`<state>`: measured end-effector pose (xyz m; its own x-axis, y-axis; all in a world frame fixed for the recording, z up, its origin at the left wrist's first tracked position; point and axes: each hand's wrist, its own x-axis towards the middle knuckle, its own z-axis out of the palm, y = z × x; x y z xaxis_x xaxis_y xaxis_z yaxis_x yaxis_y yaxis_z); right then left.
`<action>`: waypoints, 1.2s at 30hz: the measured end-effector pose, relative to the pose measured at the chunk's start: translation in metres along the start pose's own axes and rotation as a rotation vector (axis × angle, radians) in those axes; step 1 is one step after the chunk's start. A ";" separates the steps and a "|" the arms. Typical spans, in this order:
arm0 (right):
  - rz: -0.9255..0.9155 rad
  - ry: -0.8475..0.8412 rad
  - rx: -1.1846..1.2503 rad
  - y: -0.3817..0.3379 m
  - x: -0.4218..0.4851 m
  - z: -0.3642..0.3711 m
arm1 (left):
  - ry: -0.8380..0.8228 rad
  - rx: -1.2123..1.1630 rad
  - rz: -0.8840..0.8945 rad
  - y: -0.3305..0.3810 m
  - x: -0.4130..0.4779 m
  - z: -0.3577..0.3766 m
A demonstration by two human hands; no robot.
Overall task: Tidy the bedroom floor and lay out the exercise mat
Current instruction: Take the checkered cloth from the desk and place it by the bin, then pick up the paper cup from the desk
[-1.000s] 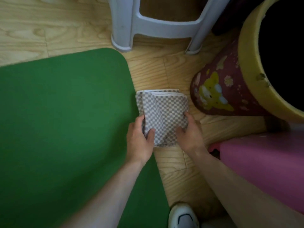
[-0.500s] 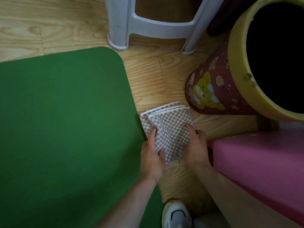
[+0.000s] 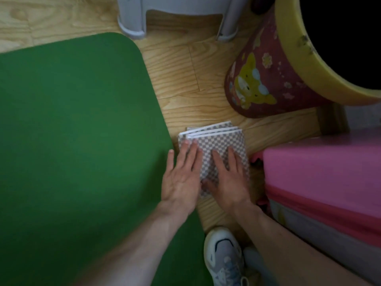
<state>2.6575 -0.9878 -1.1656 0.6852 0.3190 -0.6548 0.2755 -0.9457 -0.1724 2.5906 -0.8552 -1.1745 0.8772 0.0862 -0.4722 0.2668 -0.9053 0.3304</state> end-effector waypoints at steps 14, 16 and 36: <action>-0.074 0.105 0.215 -0.064 -0.025 -0.099 | 0.073 -0.448 -0.246 -0.023 -0.026 -0.094; -0.121 0.155 0.298 -0.099 -0.036 -0.141 | 0.168 -0.683 -0.406 -0.034 -0.037 -0.150; -0.578 0.504 0.926 -0.648 -0.396 -0.568 | 0.856 -1.118 -0.106 -0.239 -0.407 -0.802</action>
<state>2.5902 -0.4663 -0.3766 0.8635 0.5039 0.0193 0.1813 -0.2745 -0.9443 2.4899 -0.3405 -0.4053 0.6932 0.7199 -0.0337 0.1627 -0.1107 0.9805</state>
